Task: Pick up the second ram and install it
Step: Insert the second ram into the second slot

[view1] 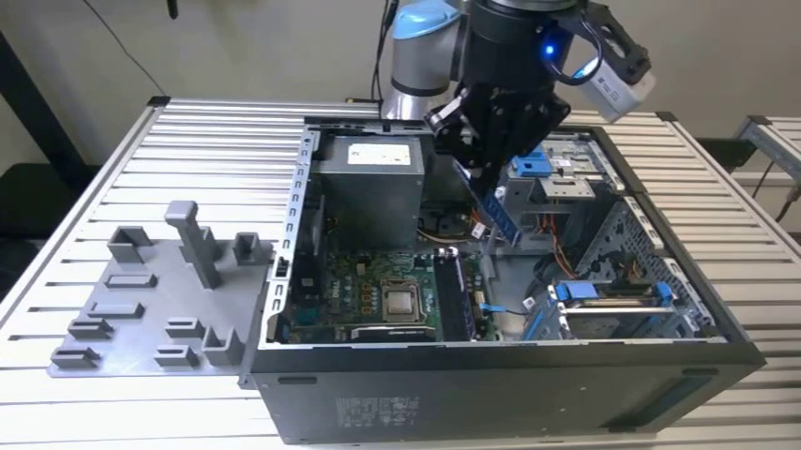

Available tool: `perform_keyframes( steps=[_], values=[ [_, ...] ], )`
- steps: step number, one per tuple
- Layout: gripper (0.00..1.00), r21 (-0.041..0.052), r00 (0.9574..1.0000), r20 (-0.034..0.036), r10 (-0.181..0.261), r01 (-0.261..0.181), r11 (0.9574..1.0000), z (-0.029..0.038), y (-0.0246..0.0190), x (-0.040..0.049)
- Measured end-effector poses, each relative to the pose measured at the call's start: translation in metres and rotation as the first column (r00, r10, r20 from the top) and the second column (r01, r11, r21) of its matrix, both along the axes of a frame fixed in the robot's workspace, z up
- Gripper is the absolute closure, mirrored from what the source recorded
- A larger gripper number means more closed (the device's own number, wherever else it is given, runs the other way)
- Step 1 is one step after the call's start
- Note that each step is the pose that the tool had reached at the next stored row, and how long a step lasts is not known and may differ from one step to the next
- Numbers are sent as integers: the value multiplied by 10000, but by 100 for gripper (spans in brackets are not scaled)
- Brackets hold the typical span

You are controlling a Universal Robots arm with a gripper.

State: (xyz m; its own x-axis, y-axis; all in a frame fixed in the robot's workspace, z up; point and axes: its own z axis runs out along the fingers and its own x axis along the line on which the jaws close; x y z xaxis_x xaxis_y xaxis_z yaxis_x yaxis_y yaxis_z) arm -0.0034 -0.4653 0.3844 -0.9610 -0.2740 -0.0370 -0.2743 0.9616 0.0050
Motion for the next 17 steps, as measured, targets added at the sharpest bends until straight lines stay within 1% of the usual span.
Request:
perform_keyframes(
  steps=[2, 4, 7, 9, 12, 17],
  values=[
    [86, 0, 9995, -4, -300, 300, 9995, -12, 0, 0],
    [86, 0, 9982, -11, -597, 597, 9982, -24, 0, 0],
    [86, 0, 9944, -20, -1058, 1058, 9944, -45, 0, 0],
    [86, -2, 9905, -21, -1371, 1371, 9906, -60, 0, 0],
    [86, -2, 9830, -24, -1834, 1834, 9830, -83, 0, 0],
    [86, -5, 9724, -46, -2331, 2331, 9724, -115, 0, 0]
  ],
)
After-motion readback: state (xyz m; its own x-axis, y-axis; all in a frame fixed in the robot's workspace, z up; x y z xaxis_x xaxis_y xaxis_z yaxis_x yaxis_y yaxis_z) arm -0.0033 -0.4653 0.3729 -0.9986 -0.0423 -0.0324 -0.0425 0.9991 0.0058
